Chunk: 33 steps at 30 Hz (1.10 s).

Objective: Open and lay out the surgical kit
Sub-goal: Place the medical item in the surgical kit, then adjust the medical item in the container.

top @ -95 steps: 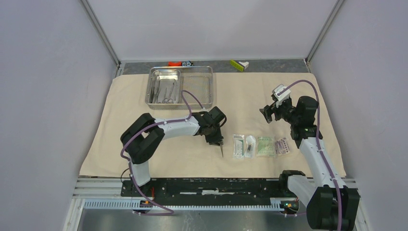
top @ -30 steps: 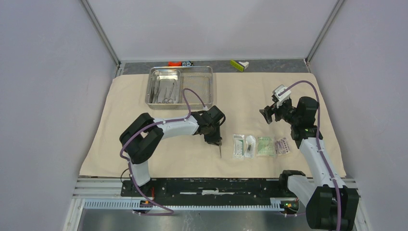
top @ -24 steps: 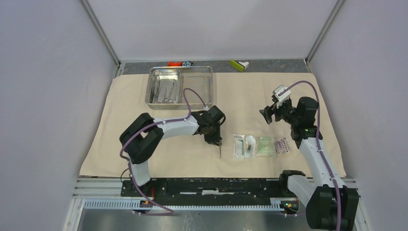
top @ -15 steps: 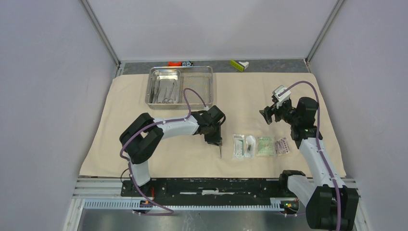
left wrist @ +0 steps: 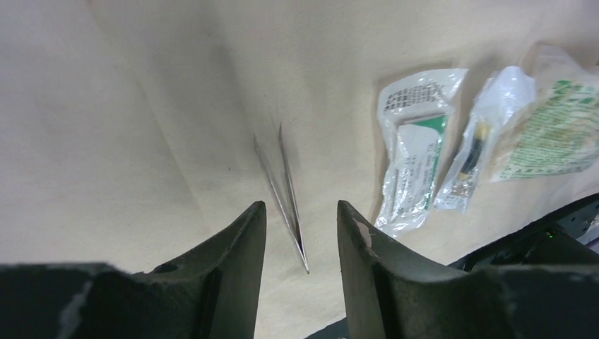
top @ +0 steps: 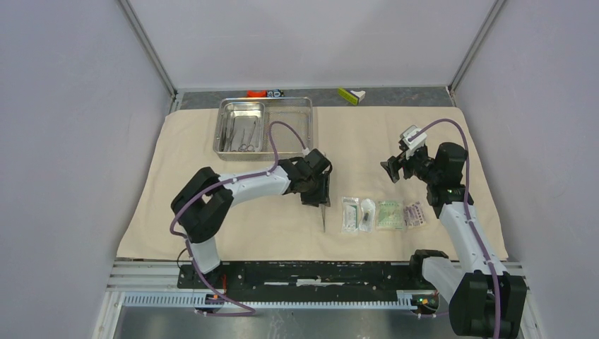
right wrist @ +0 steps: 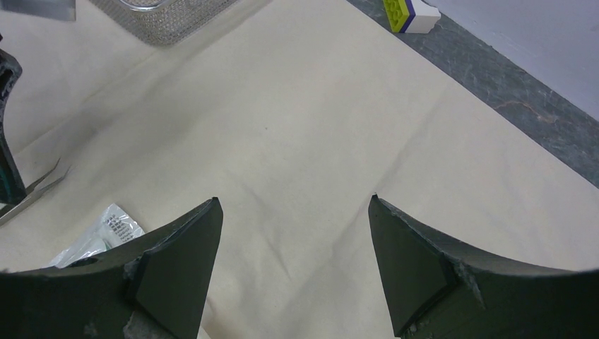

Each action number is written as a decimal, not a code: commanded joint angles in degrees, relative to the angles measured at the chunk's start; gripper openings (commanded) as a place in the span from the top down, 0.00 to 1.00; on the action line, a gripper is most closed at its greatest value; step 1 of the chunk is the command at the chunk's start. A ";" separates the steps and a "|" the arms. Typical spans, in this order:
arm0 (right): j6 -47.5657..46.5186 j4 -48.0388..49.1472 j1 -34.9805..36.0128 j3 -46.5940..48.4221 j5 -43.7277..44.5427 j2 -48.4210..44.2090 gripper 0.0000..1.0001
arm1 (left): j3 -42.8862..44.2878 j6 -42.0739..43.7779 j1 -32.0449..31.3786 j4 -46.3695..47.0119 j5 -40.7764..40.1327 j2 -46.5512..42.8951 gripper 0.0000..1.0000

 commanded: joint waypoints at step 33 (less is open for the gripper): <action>-4.99 -4.26 -0.25 12.32 -9.69 12.18 0.10 | -3.32 46.42 26.25 22.93 -30.21 -31.52 0.00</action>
